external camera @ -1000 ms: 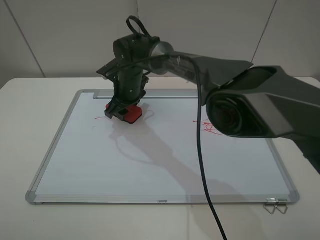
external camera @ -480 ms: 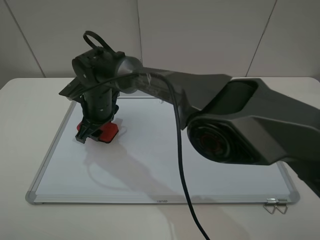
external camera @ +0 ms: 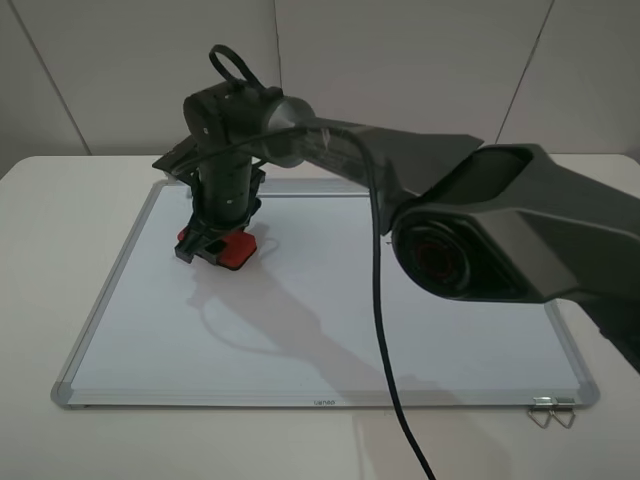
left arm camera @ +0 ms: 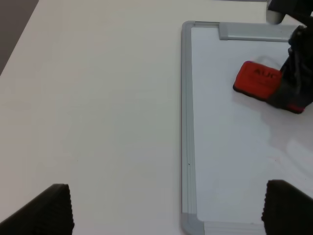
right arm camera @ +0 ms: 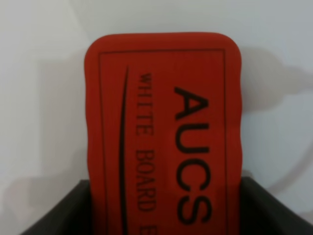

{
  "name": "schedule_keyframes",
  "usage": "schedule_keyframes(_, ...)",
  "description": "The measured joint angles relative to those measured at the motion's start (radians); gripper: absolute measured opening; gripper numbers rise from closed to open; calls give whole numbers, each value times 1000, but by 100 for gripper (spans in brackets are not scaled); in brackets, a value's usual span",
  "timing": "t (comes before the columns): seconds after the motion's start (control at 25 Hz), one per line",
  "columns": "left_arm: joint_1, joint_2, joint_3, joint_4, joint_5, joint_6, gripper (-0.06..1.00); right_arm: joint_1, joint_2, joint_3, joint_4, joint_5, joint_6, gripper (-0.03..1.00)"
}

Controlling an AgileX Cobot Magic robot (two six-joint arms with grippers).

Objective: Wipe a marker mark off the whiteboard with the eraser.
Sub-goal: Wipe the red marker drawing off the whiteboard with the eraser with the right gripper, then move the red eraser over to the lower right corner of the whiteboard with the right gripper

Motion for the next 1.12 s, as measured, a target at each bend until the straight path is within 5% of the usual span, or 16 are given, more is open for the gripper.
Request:
schedule_keyframes(0.24,0,0,0,0,0,0,77,-116,-3,-5,-15,58,43,50)
schedule_keyframes(1.12,0,0,0,0,0,0,77,-230,-217,-3,39,95,182,50)
